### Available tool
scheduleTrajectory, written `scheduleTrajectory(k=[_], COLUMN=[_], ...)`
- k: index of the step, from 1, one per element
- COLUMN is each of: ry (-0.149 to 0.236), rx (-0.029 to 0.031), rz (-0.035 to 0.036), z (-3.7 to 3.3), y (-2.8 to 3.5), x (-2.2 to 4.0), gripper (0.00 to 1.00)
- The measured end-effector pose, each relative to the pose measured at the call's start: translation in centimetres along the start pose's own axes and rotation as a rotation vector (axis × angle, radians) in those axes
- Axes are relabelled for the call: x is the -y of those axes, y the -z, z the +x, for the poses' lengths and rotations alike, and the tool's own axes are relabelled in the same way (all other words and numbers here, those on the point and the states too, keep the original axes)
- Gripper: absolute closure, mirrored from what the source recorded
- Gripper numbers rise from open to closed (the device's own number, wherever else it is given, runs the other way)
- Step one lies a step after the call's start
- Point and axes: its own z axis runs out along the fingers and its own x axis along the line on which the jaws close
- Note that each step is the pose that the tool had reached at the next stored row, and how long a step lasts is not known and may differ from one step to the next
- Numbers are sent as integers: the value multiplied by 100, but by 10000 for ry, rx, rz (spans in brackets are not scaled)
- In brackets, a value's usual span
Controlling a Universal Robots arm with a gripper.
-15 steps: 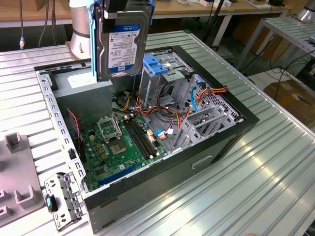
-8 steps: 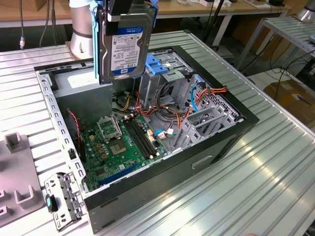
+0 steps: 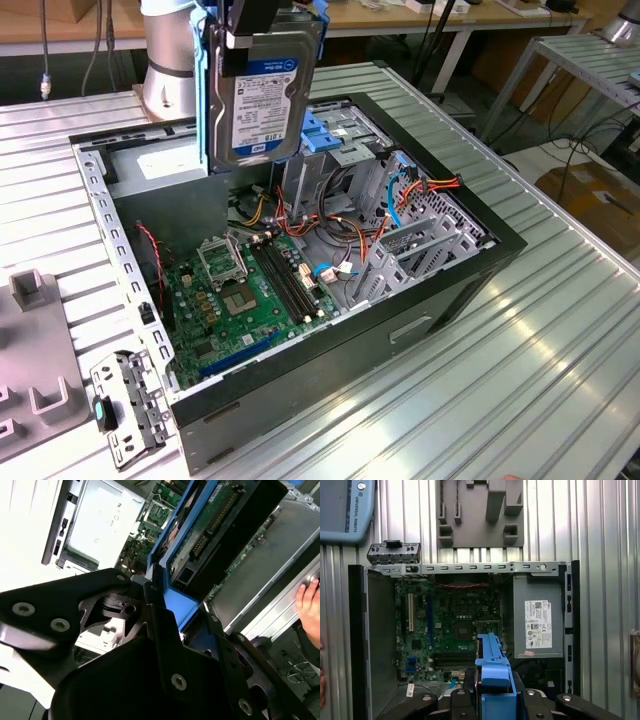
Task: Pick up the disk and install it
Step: 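Insert the disk into the insertion slot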
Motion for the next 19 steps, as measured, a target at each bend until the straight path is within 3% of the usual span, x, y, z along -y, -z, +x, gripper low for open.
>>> scheduleTrajectory(k=[7,19], ry=[0,0], rx=[-1,-27], rz=[-1,1], z=[6,12], y=[0,-1], x=[111,116], gripper=[63,63])
